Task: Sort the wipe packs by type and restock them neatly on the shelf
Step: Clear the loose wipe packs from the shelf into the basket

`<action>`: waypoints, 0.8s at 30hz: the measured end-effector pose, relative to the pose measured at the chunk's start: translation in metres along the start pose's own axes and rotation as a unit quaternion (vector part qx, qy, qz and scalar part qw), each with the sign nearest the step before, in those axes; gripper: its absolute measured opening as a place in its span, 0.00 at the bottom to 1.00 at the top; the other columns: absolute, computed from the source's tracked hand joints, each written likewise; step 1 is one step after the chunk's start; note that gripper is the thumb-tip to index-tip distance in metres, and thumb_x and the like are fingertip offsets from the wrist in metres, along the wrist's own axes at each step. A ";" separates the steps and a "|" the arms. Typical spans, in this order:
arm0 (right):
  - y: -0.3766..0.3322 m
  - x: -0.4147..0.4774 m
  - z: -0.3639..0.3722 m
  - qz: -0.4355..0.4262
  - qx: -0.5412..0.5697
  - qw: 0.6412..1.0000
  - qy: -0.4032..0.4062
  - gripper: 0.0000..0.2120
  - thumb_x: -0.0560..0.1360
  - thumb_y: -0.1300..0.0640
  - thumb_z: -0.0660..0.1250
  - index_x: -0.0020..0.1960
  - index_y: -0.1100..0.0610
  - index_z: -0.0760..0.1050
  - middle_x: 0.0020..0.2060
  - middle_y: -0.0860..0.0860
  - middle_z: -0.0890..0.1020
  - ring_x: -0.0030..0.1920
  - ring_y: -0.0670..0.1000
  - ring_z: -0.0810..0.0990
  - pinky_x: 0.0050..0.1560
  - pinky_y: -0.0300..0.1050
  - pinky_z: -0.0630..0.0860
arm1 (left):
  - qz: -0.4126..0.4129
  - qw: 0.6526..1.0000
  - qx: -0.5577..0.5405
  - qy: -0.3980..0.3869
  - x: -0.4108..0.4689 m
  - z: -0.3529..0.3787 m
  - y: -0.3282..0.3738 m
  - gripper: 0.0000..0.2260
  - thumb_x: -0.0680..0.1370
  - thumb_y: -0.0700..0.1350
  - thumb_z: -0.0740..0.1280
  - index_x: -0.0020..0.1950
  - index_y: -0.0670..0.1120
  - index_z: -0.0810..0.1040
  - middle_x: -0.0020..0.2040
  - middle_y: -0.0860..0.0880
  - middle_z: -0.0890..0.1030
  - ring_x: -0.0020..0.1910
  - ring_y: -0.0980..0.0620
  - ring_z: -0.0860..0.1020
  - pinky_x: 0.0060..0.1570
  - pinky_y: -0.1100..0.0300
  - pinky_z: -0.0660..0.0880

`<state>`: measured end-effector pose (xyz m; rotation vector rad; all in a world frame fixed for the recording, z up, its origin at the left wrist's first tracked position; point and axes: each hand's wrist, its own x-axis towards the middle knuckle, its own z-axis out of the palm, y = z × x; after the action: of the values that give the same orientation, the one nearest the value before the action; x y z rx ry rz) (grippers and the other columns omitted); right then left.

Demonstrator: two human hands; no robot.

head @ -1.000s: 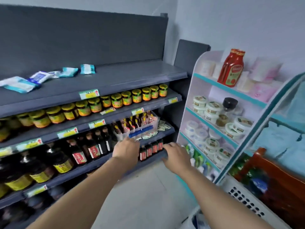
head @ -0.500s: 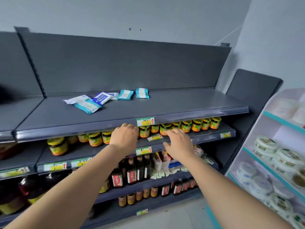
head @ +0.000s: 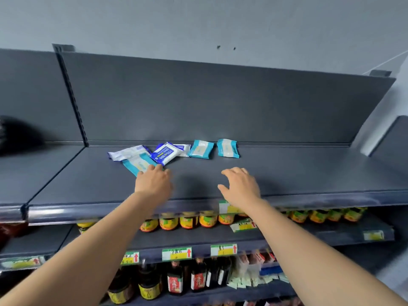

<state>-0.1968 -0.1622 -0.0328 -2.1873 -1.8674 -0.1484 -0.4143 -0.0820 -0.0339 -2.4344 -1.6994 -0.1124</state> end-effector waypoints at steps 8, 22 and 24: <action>0.000 0.120 0.039 0.018 -0.029 0.997 -0.063 0.29 0.76 0.36 0.60 0.71 0.51 0.65 0.67 0.53 0.70 0.68 0.55 0.68 0.63 0.51 0.68 | -0.195 0.970 -0.104 -0.100 0.092 0.039 -0.027 0.38 0.72 0.73 0.53 0.77 0.57 0.51 0.77 0.48 0.50 0.74 0.39 0.54 0.62 0.33 0.65; -0.009 0.207 0.077 0.075 -0.136 0.981 -0.113 0.23 0.79 0.36 0.51 0.72 0.41 0.61 0.68 0.56 0.68 0.65 0.60 0.68 0.61 0.55 0.67 | -0.075 0.993 -0.082 -0.025 0.166 0.051 -0.015 0.16 0.77 0.49 0.58 0.65 0.49 0.68 0.59 0.49 0.74 0.58 0.43 0.73 0.45 0.52 0.73; -0.008 0.208 0.075 0.027 -0.166 0.983 -0.077 0.19 0.81 0.46 0.56 0.71 0.47 0.64 0.61 0.56 0.74 0.60 0.58 0.73 0.56 0.51 0.69 | -0.062 0.995 -0.074 -0.017 0.167 0.050 -0.013 0.17 0.77 0.45 0.58 0.65 0.48 0.67 0.57 0.48 0.75 0.56 0.43 0.74 0.41 0.54 0.70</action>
<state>-0.1768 0.0575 -0.0525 -2.5331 -1.9830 -0.3092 -0.3697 0.0861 -0.0555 -2.4443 -1.9219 -0.2206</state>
